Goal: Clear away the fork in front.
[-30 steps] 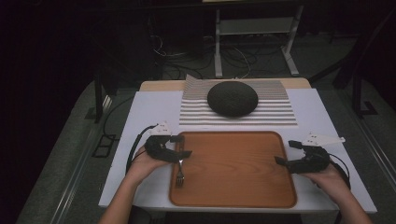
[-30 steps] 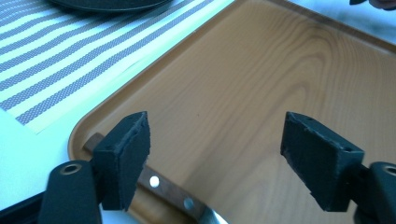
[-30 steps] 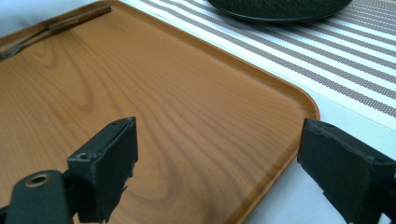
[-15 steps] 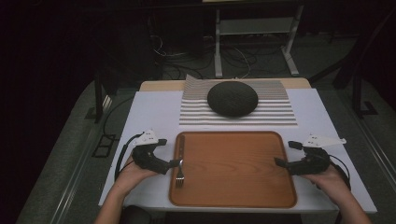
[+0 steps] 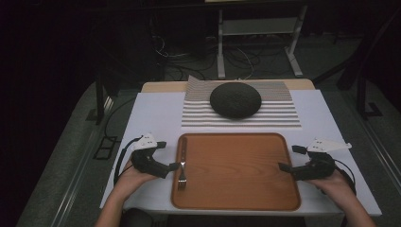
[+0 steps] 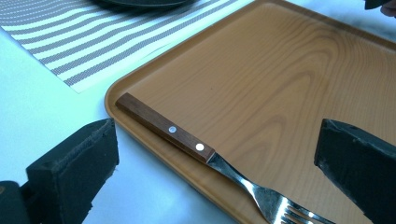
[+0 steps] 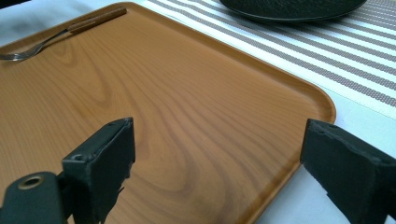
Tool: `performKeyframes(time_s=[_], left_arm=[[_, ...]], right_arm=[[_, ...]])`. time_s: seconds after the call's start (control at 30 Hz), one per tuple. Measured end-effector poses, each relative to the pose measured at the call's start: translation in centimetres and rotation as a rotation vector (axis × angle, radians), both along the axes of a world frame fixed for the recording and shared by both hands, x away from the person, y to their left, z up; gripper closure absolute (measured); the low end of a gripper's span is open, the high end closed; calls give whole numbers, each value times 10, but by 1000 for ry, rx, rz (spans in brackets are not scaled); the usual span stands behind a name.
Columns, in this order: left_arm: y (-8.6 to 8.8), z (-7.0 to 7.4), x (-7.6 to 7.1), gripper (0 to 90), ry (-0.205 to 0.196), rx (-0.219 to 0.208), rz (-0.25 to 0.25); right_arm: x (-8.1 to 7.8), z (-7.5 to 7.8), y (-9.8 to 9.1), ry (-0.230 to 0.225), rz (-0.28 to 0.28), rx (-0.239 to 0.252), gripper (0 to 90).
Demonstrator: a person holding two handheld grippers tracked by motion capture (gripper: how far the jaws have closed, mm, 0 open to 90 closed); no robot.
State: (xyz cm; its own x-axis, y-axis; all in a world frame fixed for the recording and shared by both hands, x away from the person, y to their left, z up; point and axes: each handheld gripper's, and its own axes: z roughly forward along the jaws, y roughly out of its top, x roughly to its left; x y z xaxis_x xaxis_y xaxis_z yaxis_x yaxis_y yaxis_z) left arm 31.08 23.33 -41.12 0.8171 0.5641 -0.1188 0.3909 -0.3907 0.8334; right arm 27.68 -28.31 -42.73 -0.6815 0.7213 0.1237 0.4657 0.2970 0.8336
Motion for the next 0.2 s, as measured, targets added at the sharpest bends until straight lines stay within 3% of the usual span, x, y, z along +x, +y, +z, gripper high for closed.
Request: performKeyframes(time_s=[0.2], left_arm=[[0, 0, 1, 0, -2, -2, 3]], right_arm=[[0, 0, -1, -1, -6, 1, 97]])
